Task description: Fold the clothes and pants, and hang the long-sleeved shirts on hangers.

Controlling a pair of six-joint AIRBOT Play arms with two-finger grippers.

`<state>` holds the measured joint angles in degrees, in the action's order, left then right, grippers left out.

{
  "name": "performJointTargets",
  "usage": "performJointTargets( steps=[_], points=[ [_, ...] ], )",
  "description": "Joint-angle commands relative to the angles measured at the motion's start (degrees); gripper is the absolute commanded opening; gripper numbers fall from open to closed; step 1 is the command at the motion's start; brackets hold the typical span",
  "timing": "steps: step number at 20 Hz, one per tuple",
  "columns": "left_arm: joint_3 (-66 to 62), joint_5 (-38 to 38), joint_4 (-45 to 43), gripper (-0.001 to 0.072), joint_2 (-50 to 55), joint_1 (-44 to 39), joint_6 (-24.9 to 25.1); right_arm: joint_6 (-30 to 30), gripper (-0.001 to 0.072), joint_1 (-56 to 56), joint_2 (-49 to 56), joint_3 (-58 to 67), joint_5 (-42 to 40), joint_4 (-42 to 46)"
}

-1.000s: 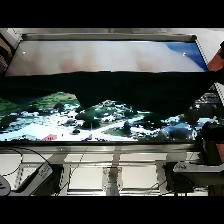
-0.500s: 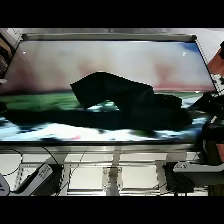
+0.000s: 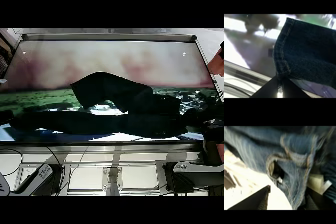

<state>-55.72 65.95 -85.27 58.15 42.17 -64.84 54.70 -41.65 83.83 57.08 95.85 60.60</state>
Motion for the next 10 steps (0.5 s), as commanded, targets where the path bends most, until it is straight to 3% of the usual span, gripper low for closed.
performJointTargets(
  steps=[1,2,5,7,10],
  points=[
    [0.2,0.0,-0.5,0.0029,0.0,0.1,1.0,-2.3,0.0478,0.0,-2.2,-6.3,0.6,3.2],
    [0.2,-0.1,-0.5,0.0029,0.0,0.1,1.0,-2.3,0.0459,0.0,-3.3,-7.6,0.7,2.9],
    [0.2,-0.6,-0.4,0.0029,0.0,0.1,1.0,-2.3,0.0296,0.0,-6.7,-12.7,0.2,6.2],
    [0.2,-0.8,-0.4,0.0029,0.1,0.1,1.0,-2.3,0.0040,0.0,-8.0,-14.8,-1.0,7.6],
    [0.2,-1.7,-0.4,0.0029,0.0,0.1,1.0,-0.8,0.0037,0.0,-8.5,-10.7,-1.0,6.8]
  ],
)
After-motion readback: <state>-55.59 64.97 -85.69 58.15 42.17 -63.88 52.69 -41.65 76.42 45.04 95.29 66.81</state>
